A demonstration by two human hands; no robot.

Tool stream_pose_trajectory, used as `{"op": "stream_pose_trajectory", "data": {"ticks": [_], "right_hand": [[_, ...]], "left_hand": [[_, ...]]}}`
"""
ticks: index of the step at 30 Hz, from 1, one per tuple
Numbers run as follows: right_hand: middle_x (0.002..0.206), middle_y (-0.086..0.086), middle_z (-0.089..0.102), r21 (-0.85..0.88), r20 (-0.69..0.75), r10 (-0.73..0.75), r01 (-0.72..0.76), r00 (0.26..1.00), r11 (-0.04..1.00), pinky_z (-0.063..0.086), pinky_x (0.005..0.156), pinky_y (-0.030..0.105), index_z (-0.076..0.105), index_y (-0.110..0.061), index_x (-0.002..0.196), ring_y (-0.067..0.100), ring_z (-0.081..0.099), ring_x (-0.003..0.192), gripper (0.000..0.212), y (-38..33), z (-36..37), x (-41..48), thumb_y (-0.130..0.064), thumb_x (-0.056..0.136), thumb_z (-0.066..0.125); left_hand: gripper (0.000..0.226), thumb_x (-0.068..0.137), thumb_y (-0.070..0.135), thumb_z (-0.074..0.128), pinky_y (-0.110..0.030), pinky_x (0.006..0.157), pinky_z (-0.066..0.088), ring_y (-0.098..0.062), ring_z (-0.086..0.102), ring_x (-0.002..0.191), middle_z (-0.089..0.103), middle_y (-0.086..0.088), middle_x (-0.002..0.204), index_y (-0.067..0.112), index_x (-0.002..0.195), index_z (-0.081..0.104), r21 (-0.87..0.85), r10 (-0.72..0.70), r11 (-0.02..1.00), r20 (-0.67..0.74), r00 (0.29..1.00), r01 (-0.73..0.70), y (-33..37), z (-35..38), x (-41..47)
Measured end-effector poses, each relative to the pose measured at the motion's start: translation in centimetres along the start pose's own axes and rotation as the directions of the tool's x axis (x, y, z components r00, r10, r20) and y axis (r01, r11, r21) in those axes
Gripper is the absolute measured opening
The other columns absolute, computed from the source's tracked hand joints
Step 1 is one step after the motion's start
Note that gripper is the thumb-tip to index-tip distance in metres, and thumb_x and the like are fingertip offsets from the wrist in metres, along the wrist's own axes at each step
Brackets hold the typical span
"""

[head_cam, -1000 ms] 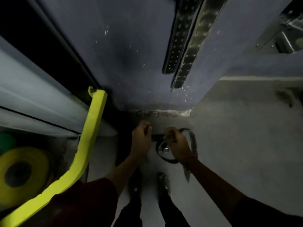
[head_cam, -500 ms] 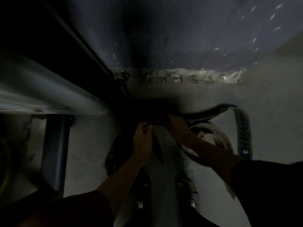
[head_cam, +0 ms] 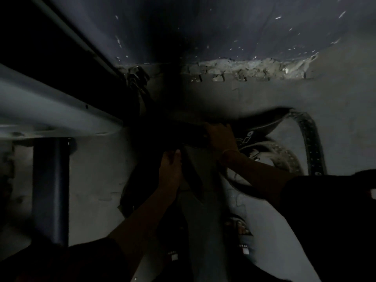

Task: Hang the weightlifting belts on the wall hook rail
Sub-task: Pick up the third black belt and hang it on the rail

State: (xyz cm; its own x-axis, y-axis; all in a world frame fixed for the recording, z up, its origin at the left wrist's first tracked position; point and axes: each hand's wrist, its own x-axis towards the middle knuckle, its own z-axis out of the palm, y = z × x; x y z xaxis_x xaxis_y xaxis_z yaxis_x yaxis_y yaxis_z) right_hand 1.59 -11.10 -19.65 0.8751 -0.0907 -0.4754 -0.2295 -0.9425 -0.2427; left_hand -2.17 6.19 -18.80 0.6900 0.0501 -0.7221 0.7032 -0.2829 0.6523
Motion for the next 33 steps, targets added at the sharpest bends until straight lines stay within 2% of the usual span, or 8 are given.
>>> {"op": "stream_pose_trajectory", "data": {"ticks": [3,5,9,12,18,24,27,33], "right_hand": [[0.124,0.02,0.065,0.242,-0.158,-0.017,0.055,0.987,0.969,0.043,0.1,0.048,0.054,-0.011,0.136,0.039,0.059,0.116,0.046,-1.1,-6.3,-3.7,-0.011,0.09,0.056],[0.119,0.023,0.067,0.382,-0.236,-0.039,0.13,0.971,0.915,0.049,0.095,0.051,0.06,-0.005,0.129,0.041,0.062,0.111,0.042,-2.1,-10.7,-6.8,-0.009,0.087,0.055],[0.126,0.019,0.063,0.676,-0.215,0.108,0.068,0.971,0.734,0.044,0.101,0.028,0.057,0.001,0.131,0.026,0.058,0.115,0.041,-5.0,-20.4,-14.3,0.003,0.091,0.058],[0.117,0.019,0.066,0.766,-0.218,0.19,0.047,0.957,0.641,0.045,0.088,0.025,0.061,0.002,0.125,0.027,0.061,0.109,0.036,-6.5,-27.6,-20.6,0.003,0.089,0.06],[0.093,0.001,0.067,0.902,-0.163,0.251,0.04,0.954,0.43,0.053,0.081,0.036,0.065,-0.013,0.106,0.024,0.064,0.091,0.024,-8.9,-42.1,-32.2,-0.002,0.086,0.062],[0.091,0.009,0.074,0.937,-0.29,0.272,0.214,0.918,0.277,0.058,0.079,0.037,0.065,-0.013,0.095,0.026,0.072,0.082,0.018,-12.8,-55.1,-40.2,-0.029,0.09,0.067],[0.095,0.005,0.073,0.932,-0.354,0.29,0.309,0.889,0.191,0.057,0.078,0.028,0.065,-0.008,0.106,0.015,0.07,0.082,0.019,-15.0,-59.4,-43.8,-0.023,0.097,0.058],[0.095,0.012,0.065,0.876,-0.482,0.308,0.461,0.821,0.143,0.053,0.082,0.031,0.057,0.006,0.102,0.018,0.063,0.084,0.023,-19.2,-67.2,-49.1,-0.017,0.098,0.056]], "left_hand": [[0.041,0.103,0.036,0.044,-0.024,0.078,0.05,-0.023,0.061,0.111,0.062,-0.008,0.125,0.013,0.136,0.049,-0.122,-0.03,0.992,0.043,0.999,0.035,4.7,0.3,-4.9],[0.048,0.1,0.044,0.046,-0.031,0.086,0.054,-0.026,0.06,0.117,0.062,-0.007,0.128,0.012,0.136,0.051,-0.168,-0.001,0.986,0.042,0.999,0.008,8.0,0.2,-8.2],[0.067,0.092,0.062,0.048,-0.047,0.106,0.047,-0.025,0.056,0.127,0.056,-0.004,0.142,0.02,0.144,0.047,-0.273,0.03,0.962,0.04,0.999,-0.017,15.8,-1.2,-15.2],[0.071,0.088,0.06,0.052,-0.047,0.106,0.047,-0.026,0.058,0.125,0.057,-0.008,0.14,0.013,0.141,0.05,-0.305,0.088,0.948,-0.008,0.996,-0.086,23.3,-3.3,-21.4],[0.032,0.094,0.02,0.062,-0.038,0.093,0.055,-0.026,0.067,0.103,0.07,-0.012,0.113,0.001,0.119,0.064,-0.403,0.152,0.904,-0.015,0.988,-0.145,39.0,-7.4,-33.4],[0.053,0.077,0.04,0.074,-0.045,0.076,0.061,-0.03,0.073,0.095,0.073,-0.014,0.111,0.01,0.119,0.064,-0.447,0.211,0.887,0.174,0.962,-0.114,50.4,-9.2,-44.0],[0.04,0.086,0.037,0.069,-0.054,0.084,0.058,-0.035,0.071,0.099,0.071,-0.018,0.114,0.01,0.116,0.067,-0.477,0.363,0.854,0.26,0.895,-0.207,55.1,-10.6,-49.8],[0.016,0.098,0.017,0.056,-0.028,0.077,0.057,-0.015,0.068,0.085,0.07,-0.005,0.099,0.012,0.11,0.066,-0.482,0.612,0.774,0.406,0.679,-0.41,62.8,-15.1,-60.9]]}}
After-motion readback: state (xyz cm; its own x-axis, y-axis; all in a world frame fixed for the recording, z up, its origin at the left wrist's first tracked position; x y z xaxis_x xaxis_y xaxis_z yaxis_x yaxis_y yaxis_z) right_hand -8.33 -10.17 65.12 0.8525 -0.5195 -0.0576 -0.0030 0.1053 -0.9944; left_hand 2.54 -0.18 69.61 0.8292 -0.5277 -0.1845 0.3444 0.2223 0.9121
